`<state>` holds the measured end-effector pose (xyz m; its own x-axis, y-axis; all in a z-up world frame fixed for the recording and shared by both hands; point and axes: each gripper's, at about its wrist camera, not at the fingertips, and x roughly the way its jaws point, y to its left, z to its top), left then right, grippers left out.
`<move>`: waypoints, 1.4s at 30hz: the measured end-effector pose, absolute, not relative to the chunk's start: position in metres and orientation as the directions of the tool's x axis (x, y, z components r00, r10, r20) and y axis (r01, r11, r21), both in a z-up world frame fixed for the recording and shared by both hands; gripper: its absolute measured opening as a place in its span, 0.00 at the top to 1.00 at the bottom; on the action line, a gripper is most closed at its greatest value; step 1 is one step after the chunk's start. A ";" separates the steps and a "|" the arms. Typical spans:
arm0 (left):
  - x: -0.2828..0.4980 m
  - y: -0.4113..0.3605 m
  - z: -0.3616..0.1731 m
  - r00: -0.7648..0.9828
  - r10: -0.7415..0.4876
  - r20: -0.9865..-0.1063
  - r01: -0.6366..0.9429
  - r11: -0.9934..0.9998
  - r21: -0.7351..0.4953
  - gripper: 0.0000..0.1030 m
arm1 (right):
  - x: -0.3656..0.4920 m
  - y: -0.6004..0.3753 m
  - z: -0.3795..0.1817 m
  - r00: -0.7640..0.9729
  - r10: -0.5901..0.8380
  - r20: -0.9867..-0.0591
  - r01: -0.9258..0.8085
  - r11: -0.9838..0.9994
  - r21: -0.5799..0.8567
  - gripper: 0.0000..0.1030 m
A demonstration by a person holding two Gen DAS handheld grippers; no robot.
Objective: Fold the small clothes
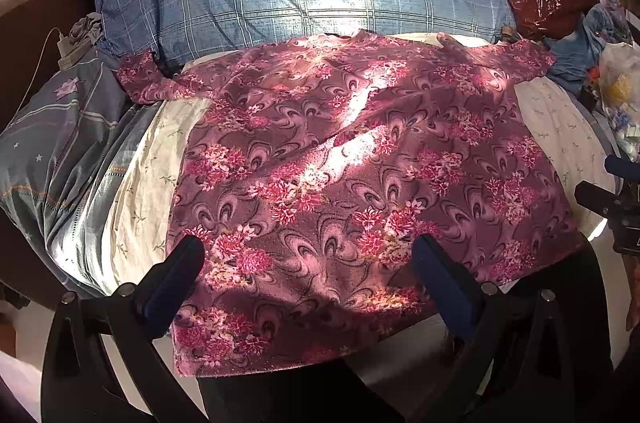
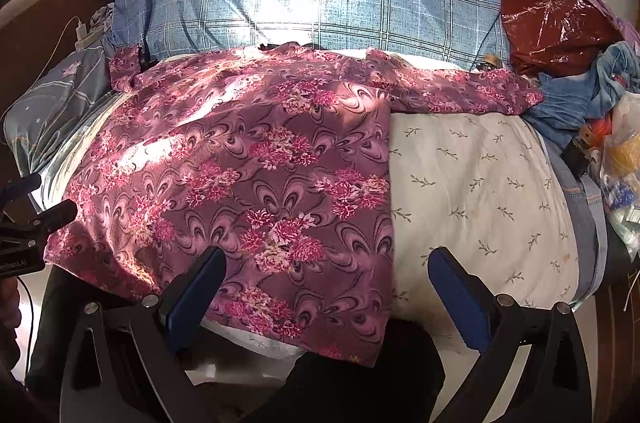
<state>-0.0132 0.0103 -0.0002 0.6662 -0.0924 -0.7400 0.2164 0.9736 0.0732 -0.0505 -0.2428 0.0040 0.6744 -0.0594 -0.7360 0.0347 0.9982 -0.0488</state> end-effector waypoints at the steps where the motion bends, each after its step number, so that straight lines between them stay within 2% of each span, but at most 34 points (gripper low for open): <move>1: -0.012 0.011 0.000 0.666 -0.092 -0.740 0.215 0.974 0.073 0.00 | -0.050 -0.243 0.004 0.676 -0.057 -0.735 0.035 0.998 -0.045 0.01; 16: 0.011 0.011 -0.004 0.645 -0.102 -0.758 0.210 0.976 0.047 0.00 | -0.038 -0.252 0.001 0.672 -0.055 -0.739 0.050 0.998 -0.029 0.01; 21: 0.026 0.019 0.000 0.640 -0.105 -0.761 0.204 0.978 0.036 0.00 | -0.021 -0.272 -0.002 0.660 -0.031 -0.750 0.079 0.996 0.028 0.01; 27: 0.084 0.071 0.002 0.627 0.016 -0.779 0.058 0.996 0.067 0.00 | 0.037 -0.328 -0.009 0.667 0.019 -0.745 0.162 0.972 0.170 0.02; 31: 0.130 0.112 -0.015 0.553 0.104 -0.826 -0.049 0.994 0.093 0.00 | 0.082 -0.349 -0.028 0.657 0.077 -0.750 0.176 0.952 0.252 0.03; 33: 0.146 0.125 -0.030 0.489 0.103 -0.866 -0.079 0.994 0.073 0.00 | 0.100 -0.350 -0.037 0.655 0.120 -0.746 0.154 0.945 0.288 0.03; 35: 0.156 0.132 -0.046 0.425 0.073 -0.902 -0.096 0.995 0.035 0.00 | 0.112 -0.348 -0.043 0.665 0.168 -0.728 0.118 0.938 0.325 0.13; 36: 0.159 0.134 -0.052 0.398 0.055 -0.916 -0.099 0.995 0.016 0.00 | 0.116 -0.345 -0.046 0.665 0.203 -0.719 0.086 0.936 0.343 0.43; 37: 0.160 0.134 -0.057 0.377 0.042 -0.925 -0.101 0.995 0.004 0.00 | 0.122 -0.342 -0.048 0.642 0.242 -0.727 0.054 0.932 0.358 0.98; 38: 0.160 0.133 -0.058 0.370 0.037 -0.928 -0.101 0.995 -0.001 0.00 | 0.124 -0.342 -0.048 0.624 0.262 -0.736 0.042 0.929 0.367 0.94; 39: 0.159 0.131 -0.057 0.378 0.032 -0.925 -0.096 0.995 -0.005 0.00 | 0.120 -0.343 -0.041 0.641 0.259 -0.723 0.035 0.931 0.364 0.97; 42: 0.155 0.130 -0.054 0.426 0.047 -0.904 -0.098 0.995 0.006 0.00 | 0.104 -0.357 -0.025 0.696 0.251 -0.673 0.032 0.925 0.378 0.97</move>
